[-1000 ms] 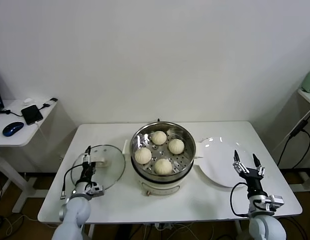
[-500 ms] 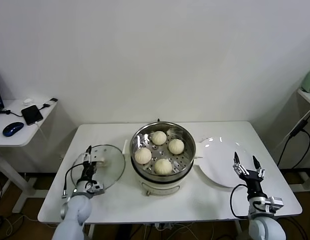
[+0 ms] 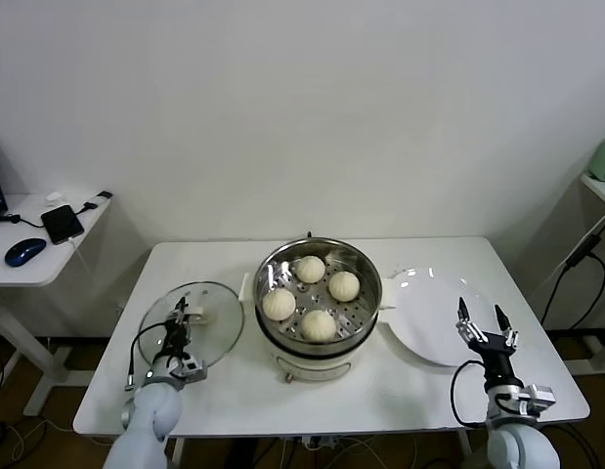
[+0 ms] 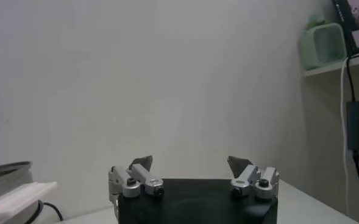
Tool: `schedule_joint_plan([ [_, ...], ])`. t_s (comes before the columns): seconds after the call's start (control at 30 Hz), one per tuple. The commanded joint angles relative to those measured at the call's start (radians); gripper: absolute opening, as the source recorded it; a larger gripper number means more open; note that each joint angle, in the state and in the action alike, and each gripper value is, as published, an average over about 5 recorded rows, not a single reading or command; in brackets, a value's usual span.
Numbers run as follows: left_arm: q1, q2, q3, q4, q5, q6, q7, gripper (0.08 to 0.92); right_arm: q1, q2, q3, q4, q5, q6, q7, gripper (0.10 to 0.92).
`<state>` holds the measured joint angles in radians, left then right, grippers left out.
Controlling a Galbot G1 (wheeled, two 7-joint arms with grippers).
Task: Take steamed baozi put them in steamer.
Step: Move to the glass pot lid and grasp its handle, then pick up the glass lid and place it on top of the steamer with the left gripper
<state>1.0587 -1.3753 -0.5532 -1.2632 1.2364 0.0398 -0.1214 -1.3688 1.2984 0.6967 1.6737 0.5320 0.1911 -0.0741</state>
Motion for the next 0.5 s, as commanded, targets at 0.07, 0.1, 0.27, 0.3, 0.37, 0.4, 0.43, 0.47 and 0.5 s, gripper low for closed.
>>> schedule_joint_plan([
  [0.07,0.005,-0.004,-0.003,-0.013,-0.021,0.007,0.003,0.264,0.003,0.000,-0.001,0.001,0.000,-0.002,0.000,0.823],
  [0.1,0.009,-0.005,-0.006,-0.022,-0.022,0.015,0.003,0.239,0.004,0.000,-0.001,0.000,0.000,-0.002,0.000,0.823],
  [0.27,0.040,-0.012,-0.016,-0.096,-0.029,0.075,0.004,0.175,0.006,0.000,-0.004,0.001,0.000,-0.001,-0.001,0.823],
  [0.3,0.050,-0.013,-0.015,-0.120,-0.030,0.094,0.000,0.175,0.006,0.000,-0.004,0.001,0.000,-0.001,-0.001,0.823],
  [0.37,0.074,-0.016,-0.013,-0.169,-0.020,0.143,-0.017,0.175,0.006,0.000,-0.005,0.001,0.001,0.000,-0.001,0.823],
  [0.4,0.088,-0.020,-0.012,-0.197,-0.003,0.175,-0.032,0.175,0.006,0.000,-0.005,0.001,0.001,0.000,-0.002,0.823],
  [0.43,0.102,-0.025,-0.011,-0.227,0.015,0.214,-0.042,0.175,0.006,0.000,-0.005,0.001,0.001,0.000,-0.002,0.823],
  [0.47,0.117,-0.031,-0.010,-0.255,0.037,0.258,-0.046,0.173,0.006,0.000,-0.005,0.001,0.002,0.000,-0.002,0.823],
  [0.5,0.131,-0.037,-0.007,-0.287,0.059,0.302,-0.046,0.171,0.006,0.000,-0.005,0.000,0.002,0.000,-0.002,0.823],
])
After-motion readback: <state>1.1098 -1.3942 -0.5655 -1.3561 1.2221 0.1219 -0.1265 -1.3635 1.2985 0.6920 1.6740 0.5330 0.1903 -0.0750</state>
